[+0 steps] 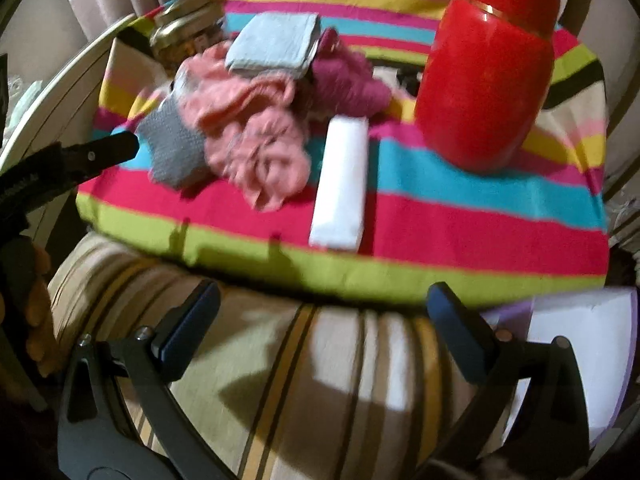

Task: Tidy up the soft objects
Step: 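Grasp the white towel with the left tool while the right tool grasps the white folded cloth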

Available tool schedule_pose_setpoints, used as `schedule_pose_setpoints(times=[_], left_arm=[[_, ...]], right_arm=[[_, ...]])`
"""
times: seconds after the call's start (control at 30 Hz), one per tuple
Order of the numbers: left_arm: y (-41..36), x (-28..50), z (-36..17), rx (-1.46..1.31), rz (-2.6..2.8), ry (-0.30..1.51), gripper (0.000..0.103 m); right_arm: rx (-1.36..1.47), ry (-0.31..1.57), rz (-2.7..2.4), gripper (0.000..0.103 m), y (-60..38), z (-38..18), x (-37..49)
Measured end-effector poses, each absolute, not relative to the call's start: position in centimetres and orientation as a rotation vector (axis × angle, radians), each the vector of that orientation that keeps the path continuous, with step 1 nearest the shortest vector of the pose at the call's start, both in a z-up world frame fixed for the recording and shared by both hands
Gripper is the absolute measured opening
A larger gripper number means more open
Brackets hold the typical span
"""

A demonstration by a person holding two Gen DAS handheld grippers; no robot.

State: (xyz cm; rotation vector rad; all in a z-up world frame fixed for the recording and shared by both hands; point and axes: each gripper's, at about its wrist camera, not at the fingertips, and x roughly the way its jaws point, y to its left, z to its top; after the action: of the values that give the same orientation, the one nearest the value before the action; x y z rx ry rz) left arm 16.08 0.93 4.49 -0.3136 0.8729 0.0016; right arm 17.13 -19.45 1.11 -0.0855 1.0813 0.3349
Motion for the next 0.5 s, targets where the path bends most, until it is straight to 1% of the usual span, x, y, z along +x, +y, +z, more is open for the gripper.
schedule_pose_setpoints(times=[0.17, 0.23, 0.27, 0.43, 0.5], left_arm=[[0.7, 20.5, 5.6, -0.304, -0.001, 0.846, 0.086], [0.5, 22.5, 5.5, -0.31, -0.007, 0.847, 0.082], [0.4, 23.3, 5.3, -0.31, -0.012, 0.849, 0.08], [0.0, 27.2, 3.5, -0.329, -0.028, 0.874, 0.079], [-0.1, 28.4, 2.8, -0.331, -0.032, 0.879, 0.076]], right_arm=[[-0.147, 1.064, 0.305, 0.103, -18.4, 0.2, 20.8], [-0.175, 1.063, 0.302, 0.103, -17.9, -0.3, 21.9], [-0.186, 1.06, 0.302, 0.103, -17.6, -0.7, 22.5], [-0.2, 1.083, 0.294, 0.102, -17.3, -2.8, 24.3], [-0.191, 1.1, 0.303, 0.099, -17.4, -3.4, 24.9]])
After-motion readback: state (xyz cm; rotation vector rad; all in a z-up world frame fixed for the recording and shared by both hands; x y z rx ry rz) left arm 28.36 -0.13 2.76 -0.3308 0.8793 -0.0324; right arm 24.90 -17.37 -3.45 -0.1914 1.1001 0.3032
